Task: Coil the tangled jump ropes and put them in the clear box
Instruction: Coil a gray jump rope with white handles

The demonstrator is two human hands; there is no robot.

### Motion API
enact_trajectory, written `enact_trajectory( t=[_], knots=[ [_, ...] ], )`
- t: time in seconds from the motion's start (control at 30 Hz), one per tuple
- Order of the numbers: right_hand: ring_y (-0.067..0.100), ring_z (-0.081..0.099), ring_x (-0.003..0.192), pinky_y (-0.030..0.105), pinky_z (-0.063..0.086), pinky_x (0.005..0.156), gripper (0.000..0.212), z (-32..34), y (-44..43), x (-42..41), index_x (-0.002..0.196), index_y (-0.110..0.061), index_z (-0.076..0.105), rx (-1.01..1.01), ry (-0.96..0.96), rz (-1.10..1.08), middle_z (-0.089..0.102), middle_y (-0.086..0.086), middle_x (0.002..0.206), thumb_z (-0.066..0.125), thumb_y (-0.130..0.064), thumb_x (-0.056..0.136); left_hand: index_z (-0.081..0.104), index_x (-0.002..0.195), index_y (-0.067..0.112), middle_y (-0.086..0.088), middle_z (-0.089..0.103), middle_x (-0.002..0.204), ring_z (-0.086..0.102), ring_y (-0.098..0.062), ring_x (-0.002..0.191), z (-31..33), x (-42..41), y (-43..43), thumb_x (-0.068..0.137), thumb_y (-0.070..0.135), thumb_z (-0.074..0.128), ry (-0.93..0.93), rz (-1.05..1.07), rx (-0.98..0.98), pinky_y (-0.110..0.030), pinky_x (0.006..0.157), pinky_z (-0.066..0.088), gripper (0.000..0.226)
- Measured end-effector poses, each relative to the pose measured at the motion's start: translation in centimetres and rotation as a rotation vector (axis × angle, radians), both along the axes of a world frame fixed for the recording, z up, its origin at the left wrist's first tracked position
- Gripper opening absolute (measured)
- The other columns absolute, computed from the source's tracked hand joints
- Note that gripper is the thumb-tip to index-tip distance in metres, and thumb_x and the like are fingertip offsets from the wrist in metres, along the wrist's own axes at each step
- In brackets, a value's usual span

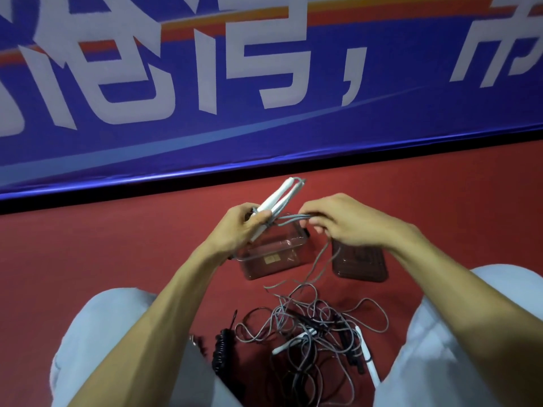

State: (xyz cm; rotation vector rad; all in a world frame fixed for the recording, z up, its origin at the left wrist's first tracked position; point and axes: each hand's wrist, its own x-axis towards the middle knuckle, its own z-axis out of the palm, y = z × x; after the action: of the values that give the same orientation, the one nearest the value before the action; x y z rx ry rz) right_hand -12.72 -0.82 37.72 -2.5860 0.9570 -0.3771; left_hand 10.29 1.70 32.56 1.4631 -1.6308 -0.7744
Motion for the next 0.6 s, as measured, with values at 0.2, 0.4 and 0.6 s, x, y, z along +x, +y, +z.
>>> enact_trajectory(
  t=[0.2,0.4,0.6],
  knots=[
    [0.019,0.06,0.092,0.039,0.049,0.075,0.043,0.0,1.4,0.9,0.11,-0.024,0.067,-0.26,0.133,0.034,0.066,-0.004,0.098,0.053,0.005,0.082,0.065,0.109,0.017,0.006,0.064,0.081,0.059,-0.01,0.068,-0.3,-0.7,0.7,0.09,0.031,0.066,-0.285,-0.214,0.093,-0.033,0.063,0.053,0.024],
    [0.018,0.061,0.081,0.042,0.053,0.073,0.01,-1.3,-0.5,0.9,0.089,-0.018,0.069,-0.339,-0.154,-0.051,0.063,-0.004,0.089,0.066,-0.009,0.085,0.047,0.101,0.018,0.002,0.056,0.074,0.049,-0.016,0.061,-0.5,-1.9,1.7,0.094,0.02,0.058,-0.434,-0.282,0.156,-0.036,0.061,0.045,0.014],
    [0.014,0.055,0.069,0.02,0.043,0.067,0.003,-1.1,0.0,2.0,0.08,-0.013,0.073,-0.267,-0.33,-0.052,0.063,0.0,0.078,0.076,-0.015,0.08,0.04,0.08,0.028,0.007,0.051,0.069,0.048,-0.013,0.061,0.0,-3.6,2.4,0.084,0.021,0.059,-0.597,-0.294,0.094,-0.026,0.056,0.035,0.021]
  ],
)
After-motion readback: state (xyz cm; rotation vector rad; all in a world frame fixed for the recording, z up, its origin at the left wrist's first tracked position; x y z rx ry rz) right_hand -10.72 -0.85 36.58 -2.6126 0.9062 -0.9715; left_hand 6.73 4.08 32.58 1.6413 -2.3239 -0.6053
